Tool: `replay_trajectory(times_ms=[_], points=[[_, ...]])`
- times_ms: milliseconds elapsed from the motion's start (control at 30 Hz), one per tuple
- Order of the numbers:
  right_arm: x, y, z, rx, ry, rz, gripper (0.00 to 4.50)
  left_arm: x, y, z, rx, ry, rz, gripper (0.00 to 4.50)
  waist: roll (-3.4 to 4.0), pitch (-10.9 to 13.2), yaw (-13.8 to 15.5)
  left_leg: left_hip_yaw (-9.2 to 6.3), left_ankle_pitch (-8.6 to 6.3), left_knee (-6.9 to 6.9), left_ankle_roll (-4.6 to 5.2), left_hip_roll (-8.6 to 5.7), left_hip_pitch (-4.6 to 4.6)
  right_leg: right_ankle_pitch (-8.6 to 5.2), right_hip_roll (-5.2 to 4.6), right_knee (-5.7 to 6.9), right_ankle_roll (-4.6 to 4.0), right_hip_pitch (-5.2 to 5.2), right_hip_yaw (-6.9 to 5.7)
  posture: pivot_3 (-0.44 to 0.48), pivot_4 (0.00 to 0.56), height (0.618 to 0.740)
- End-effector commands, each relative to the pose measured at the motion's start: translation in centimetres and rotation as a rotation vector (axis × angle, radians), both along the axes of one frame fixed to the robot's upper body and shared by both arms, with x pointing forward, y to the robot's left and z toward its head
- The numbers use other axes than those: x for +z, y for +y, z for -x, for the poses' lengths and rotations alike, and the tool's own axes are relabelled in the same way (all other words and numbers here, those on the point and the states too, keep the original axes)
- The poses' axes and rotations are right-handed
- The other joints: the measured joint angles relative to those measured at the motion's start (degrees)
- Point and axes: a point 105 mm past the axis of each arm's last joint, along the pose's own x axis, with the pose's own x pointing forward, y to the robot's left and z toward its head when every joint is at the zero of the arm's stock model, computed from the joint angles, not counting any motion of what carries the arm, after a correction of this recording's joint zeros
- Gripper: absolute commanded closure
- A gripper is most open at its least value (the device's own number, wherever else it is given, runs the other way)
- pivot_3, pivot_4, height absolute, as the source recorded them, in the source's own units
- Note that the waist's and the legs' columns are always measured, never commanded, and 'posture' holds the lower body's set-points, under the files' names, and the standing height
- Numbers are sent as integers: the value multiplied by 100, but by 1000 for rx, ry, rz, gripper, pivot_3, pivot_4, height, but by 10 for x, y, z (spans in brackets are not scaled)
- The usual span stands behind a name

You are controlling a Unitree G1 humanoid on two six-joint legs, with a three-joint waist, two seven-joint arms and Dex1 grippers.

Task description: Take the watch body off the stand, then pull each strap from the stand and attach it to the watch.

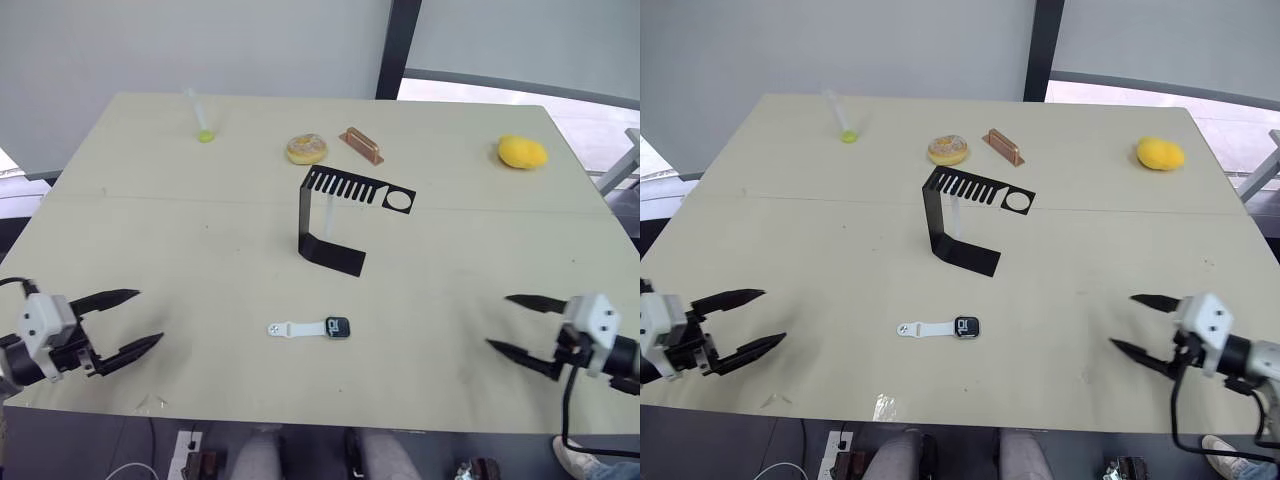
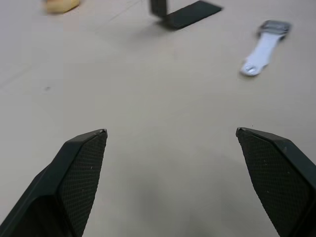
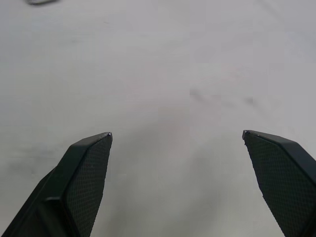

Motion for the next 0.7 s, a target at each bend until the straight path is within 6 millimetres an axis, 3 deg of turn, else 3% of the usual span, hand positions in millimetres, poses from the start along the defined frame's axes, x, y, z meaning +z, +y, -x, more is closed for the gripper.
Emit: replay_trajectory(times_ms=[33,133,233,367,433,533,633,700], points=[[12,-22,2,-96,-72,-10,30,13,13,-2,74,-81,-4,0,-1,-1,8,0,-1,1,-2,1,-1,0,0,1,0,0,0,0,150,740],[10,-31,1,-153,-97,-40,30,16,8,-4,54,-92,-1,0,0,-1,16,-1,-3,0,-4,1,-1,0,-5,2,0,-1,0,0,150,740],[7,-23,-1,-150,-92,-114,30,19,-2,-8,26,-109,-1,0,0,-1,19,-2,-5,0,-6,1,-2,0,-5,3,0,-2,-1,0,150,740],[9,7,-14,-96,-85,-221,30,24,-16,-17,2,-145,4,0,3,0,9,-3,-6,1,-6,2,-2,0,-6,7,0,-2,-2,0,150,740],[13,37,-25,-11,-77,-264,30,28,-32,-20,-21,-157,48,0,4,-1,-37,-4,-6,2,-6,3,-2,0,-6,10,0,-3,-1,0,150,740],[16,72,-45,48,-81,-263,858,35,-61,-21,-71,-178,111,0,6,-1,-108,-5,-6,2,-9,7,-2,0,-3,16,0,-5,-2,0,150,740],[12,102,-62,99,-86,-190,2410,40,-82,-21,-80,-186,194,0,7,-1,-100,-8,-7,4,-11,8,-4,0,0,20,0,-9,-4,0,150,740],[13,120,-73,112,-94,-232,3471,40,-98,-21,-77,-185,231,0,6,-1,-95,-9,-7,7,-12,7,-7,0,1,21,0,-11,-6,0,150,740]])
